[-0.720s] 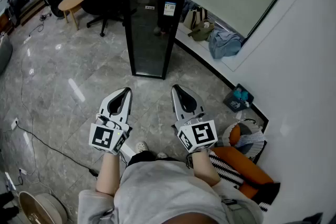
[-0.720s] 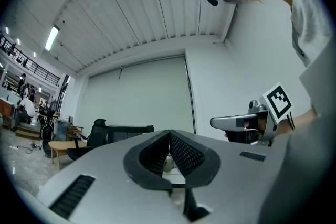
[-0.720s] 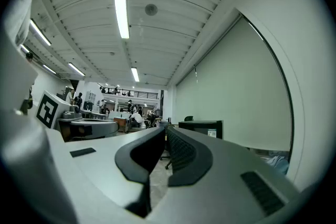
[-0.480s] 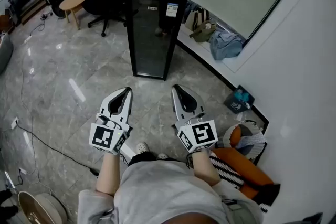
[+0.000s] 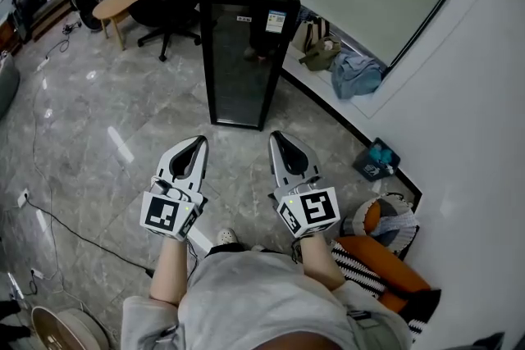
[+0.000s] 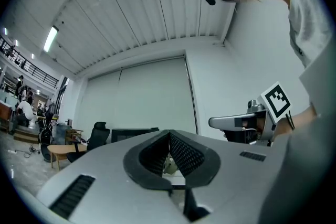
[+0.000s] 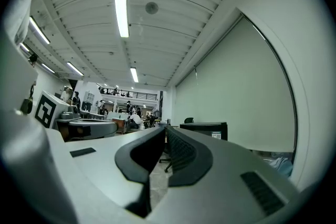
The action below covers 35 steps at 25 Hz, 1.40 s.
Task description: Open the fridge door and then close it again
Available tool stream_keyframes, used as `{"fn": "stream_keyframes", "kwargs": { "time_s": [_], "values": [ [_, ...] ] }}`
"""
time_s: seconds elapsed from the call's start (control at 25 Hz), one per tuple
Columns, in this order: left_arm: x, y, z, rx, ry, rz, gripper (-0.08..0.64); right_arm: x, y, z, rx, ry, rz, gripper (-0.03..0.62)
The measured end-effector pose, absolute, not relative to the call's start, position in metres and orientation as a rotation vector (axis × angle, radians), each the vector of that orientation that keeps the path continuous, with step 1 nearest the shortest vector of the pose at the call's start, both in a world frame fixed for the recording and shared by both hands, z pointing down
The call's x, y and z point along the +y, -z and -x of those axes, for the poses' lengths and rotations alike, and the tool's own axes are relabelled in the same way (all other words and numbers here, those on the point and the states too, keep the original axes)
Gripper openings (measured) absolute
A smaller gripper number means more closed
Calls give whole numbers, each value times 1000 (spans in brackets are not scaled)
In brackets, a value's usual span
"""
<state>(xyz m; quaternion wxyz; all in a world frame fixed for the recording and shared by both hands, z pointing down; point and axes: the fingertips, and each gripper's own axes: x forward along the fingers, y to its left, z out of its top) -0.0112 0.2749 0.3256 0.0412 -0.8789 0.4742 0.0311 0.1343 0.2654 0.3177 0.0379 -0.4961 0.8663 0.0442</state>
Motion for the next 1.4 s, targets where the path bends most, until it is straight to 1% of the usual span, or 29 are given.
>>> {"fn": "stream_keyframes", "kwargs": {
  "time_s": [0.4,0.88,1.4],
  "values": [
    [237,-327,45,1408,-105,2694,15,233,-318,-103,2632,-149,1549,26],
    [195,-344,61,1422,-105,2740,15,194,-331,-98,2632,-110,1604,26],
    [84,-335,62,1468,-103,2700,15,74,-326,-94,2653,-108,1531,26]
  ]
}}
